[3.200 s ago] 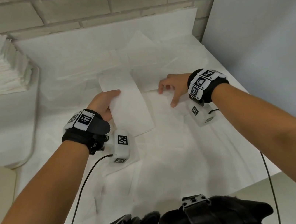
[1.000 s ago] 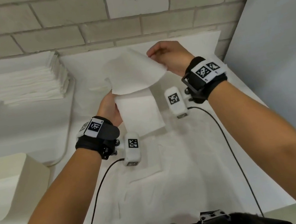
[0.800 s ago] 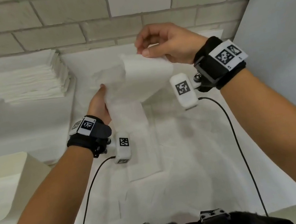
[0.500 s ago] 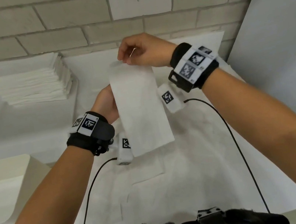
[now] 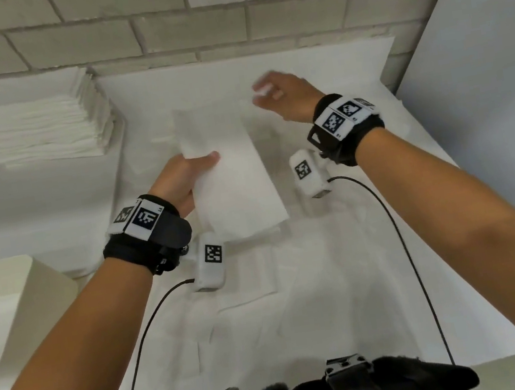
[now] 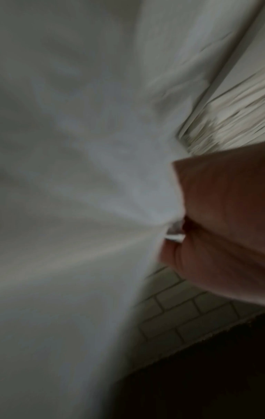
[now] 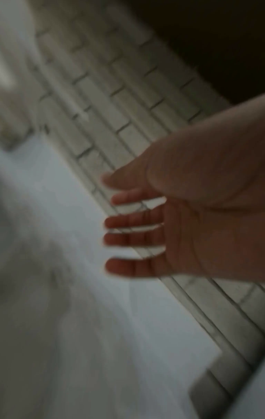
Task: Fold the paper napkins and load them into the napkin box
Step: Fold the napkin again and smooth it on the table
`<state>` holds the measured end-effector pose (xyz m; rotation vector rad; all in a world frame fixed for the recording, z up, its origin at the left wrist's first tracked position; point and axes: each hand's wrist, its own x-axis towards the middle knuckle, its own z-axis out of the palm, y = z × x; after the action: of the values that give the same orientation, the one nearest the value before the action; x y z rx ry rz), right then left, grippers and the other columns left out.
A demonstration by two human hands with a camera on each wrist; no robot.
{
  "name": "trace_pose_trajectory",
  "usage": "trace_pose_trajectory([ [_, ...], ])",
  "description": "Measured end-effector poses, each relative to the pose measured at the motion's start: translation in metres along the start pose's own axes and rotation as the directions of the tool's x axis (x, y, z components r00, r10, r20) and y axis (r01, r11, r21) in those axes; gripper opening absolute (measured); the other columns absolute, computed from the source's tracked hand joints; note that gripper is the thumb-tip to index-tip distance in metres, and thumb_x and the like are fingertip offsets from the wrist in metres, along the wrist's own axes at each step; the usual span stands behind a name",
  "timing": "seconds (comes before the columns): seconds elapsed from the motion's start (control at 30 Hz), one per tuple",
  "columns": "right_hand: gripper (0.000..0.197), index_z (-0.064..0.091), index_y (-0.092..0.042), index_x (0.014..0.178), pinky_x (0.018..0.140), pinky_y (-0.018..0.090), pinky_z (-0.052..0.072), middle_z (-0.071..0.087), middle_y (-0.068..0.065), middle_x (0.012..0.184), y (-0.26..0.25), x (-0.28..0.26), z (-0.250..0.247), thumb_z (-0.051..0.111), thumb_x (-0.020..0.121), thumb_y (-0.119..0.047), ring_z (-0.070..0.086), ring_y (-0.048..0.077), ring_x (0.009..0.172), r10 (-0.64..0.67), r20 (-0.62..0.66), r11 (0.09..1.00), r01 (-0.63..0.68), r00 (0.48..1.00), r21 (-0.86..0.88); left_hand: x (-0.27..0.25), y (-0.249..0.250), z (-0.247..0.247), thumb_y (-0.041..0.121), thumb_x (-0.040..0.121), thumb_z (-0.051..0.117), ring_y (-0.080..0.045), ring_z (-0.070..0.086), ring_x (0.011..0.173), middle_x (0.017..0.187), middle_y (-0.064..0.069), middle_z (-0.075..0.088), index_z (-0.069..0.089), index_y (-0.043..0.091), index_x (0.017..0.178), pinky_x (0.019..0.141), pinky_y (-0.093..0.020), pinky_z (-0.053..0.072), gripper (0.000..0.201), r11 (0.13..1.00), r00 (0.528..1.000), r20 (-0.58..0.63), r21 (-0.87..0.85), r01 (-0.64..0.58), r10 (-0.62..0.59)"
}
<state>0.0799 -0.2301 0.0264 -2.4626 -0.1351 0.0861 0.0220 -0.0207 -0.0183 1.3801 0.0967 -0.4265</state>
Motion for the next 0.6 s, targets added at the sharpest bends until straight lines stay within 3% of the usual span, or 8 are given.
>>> trace_pose_trajectory([
  [0.07, 0.039, 0.055, -0.012, 0.108, 0.081, 0.029, 0.043, 0.058, 0.011, 0.115, 0.034, -0.003, 0.004, 0.052, 0.091, -0.047, 0.056, 0.029, 0.102, 0.278, 0.16, 0.906, -0.203, 0.947, -0.37, 0.005, 0.001, -0.015, 0.006, 0.091, 0.053, -0.022, 0.067, 0.089, 0.095, -0.007, 0.07, 0.06, 0.003, 0.11, 0.072, -0.03, 0.056, 0.021, 0.999, 0.996, -0.091, -0.037, -0.017, 0.014],
  [0.13, 0.06, 0.056, -0.006, 0.104, 0.076, 0.03, 0.043, 0.062, 0.015, 0.112, 0.06, -0.011, 0.015, 0.049, 0.085, -0.062, 0.058, 0.029, 0.09, 0.427, 0.156, 0.797, -0.289, 0.891, -0.531, 0.01, 0.0, -0.027, 0.007, 0.09, 0.055, -0.019, 0.069, 0.083, 0.088, -0.004, 0.072, 0.063, 0.005, 0.101, 0.07, -0.028, 0.056, 0.014, 0.997, 0.988, -0.153, -0.065, -0.031, 0.021],
  [0.27, 0.08, 0.045, 0.001, 0.129, 0.089, 0.032, 0.043, 0.054, 0.018, 0.128, 0.069, -0.014, 0.026, 0.055, 0.082, -0.063, 0.051, 0.034, 0.118, 0.528, 0.041, 0.793, -0.475, 0.848, -0.381, 0.013, -0.007, -0.031, 0.007, 0.09, 0.056, -0.016, 0.069, 0.077, 0.091, -0.006, 0.069, 0.063, 0.006, 0.097, 0.078, -0.03, 0.055, 0.01, 0.998, 0.984, -0.179, -0.066, -0.011, -0.001],
  [0.4, 0.093, 0.037, -0.001, 0.135, 0.103, 0.04, 0.034, 0.042, 0.016, 0.139, 0.069, -0.011, 0.028, 0.061, 0.073, -0.067, 0.029, 0.033, 0.134, 0.57, -0.039, 0.757, -0.543, 0.821, -0.364, 0.014, -0.012, -0.021, 0.006, 0.091, 0.054, -0.019, 0.066, 0.086, 0.105, -0.01, 0.066, 0.058, 0.001, 0.116, 0.081, -0.031, 0.054, 0.026, 0.998, 0.987, -0.16, -0.054, 0.017, -0.025],
  [0.47, 0.09, 0.039, -0.003, 0.133, 0.098, 0.04, 0.038, 0.044, 0.015, 0.136, 0.077, -0.018, 0.029, 0.064, 0.072, -0.064, 0.036, 0.033, 0.13, 0.561, -0.066, 0.747, -0.539, 0.825, -0.39, 0.015, -0.012, -0.018, 0.006, 0.092, 0.052, -0.021, 0.065, 0.091, 0.111, -0.012, 0.064, 0.056, 0.001, 0.122, 0.081, -0.03, 0.054, 0.031, 0.998, 0.989, -0.148, -0.059, 0.019, -0.028],
  [0.53, 0.068, 0.054, -0.006, 0.117, 0.08, 0.032, 0.043, 0.058, 0.013, 0.122, 0.082, -0.024, 0.025, 0.067, 0.075, -0.057, 0.054, 0.029, 0.107, 0.512, -0.088, 0.781, -0.505, 0.855, -0.367, 0.018, -0.011, -0.015, 0.005, 0.092, 0.052, -0.022, 0.065, 0.094, 0.114, -0.012, 0.064, 0.055, 0.0, 0.123, 0.082, -0.031, 0.054, 0.032, 0.997, 0.989, -0.144, -0.076, 0.02, -0.031],
  [0.6, 0.057, 0.059, -0.008, 0.112, 0.076, 0.029, 0.04, 0.063, 0.011, 0.117, 0.083, -0.027, 0.017, 0.069, 0.077, -0.051, 0.058, 0.027, 0.095, 0.529, -0.079, 0.813, -0.531, 0.845, -0.241, 0.021, -0.011, -0.011, 0.006, 0.092, 0.052, -0.022, 0.065, 0.093, 0.112, -0.011, 0.065, 0.054, 0.0, 0.124, 0.079, -0.031, 0.055, 0.033, 0.995, 0.991, -0.13, -0.093, 0.03, -0.042],
])
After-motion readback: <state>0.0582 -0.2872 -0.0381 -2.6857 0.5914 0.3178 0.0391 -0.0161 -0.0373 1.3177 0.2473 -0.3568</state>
